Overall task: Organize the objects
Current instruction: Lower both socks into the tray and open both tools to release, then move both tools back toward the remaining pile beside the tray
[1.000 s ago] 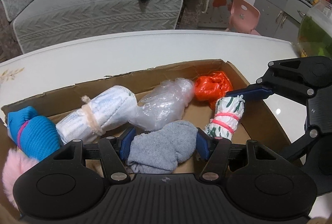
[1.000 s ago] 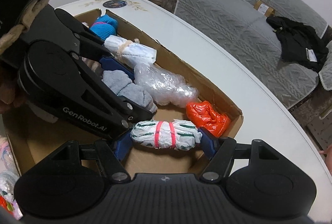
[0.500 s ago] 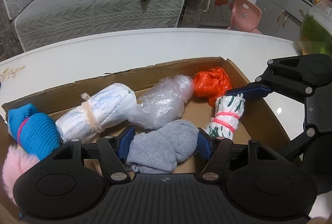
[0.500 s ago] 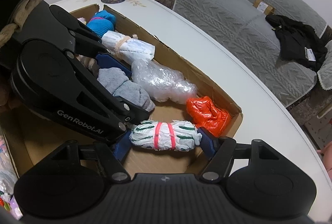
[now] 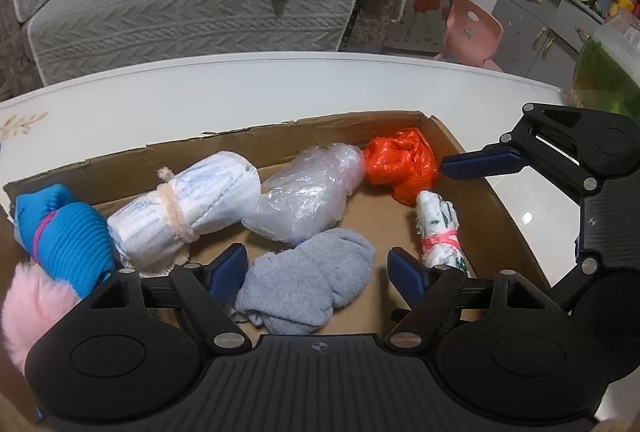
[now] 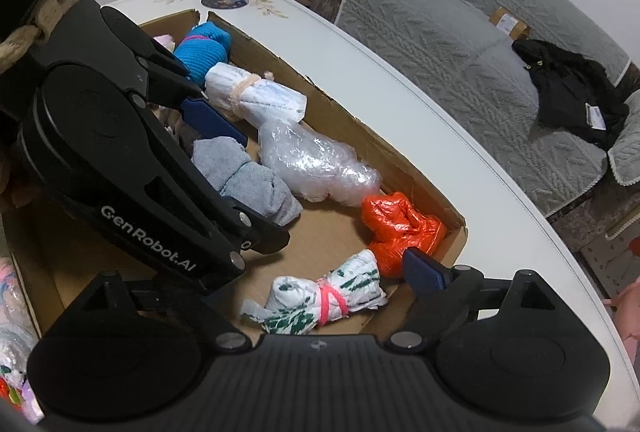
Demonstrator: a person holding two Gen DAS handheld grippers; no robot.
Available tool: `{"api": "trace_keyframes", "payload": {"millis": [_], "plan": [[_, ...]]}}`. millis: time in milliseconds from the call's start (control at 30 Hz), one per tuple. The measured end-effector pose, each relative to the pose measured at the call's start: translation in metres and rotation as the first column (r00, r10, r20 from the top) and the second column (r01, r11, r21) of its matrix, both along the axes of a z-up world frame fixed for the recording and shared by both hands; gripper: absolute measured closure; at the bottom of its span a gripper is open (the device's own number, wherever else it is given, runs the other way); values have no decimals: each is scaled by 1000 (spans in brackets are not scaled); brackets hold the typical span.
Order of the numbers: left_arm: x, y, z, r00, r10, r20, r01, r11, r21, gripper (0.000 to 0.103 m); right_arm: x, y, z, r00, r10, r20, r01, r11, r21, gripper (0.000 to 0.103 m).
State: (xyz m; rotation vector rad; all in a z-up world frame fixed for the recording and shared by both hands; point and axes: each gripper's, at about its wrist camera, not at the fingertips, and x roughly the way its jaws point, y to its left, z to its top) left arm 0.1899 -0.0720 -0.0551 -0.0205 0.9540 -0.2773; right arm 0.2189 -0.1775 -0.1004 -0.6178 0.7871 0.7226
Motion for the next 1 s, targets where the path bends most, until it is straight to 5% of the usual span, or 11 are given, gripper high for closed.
{"api": "trace_keyframes", "payload": {"millis": [733, 1000], "plan": [[-70, 21, 35, 999, -41, 27, 42, 998, -54, 14, -49, -3, 26, 998, -25, 60, 25, 1000, -1, 3], [-144, 39, 62, 986, -71, 153, 75, 997, -25, 9, -95, -18, 42, 993, -90, 74, 84, 993, 81, 2]]}}
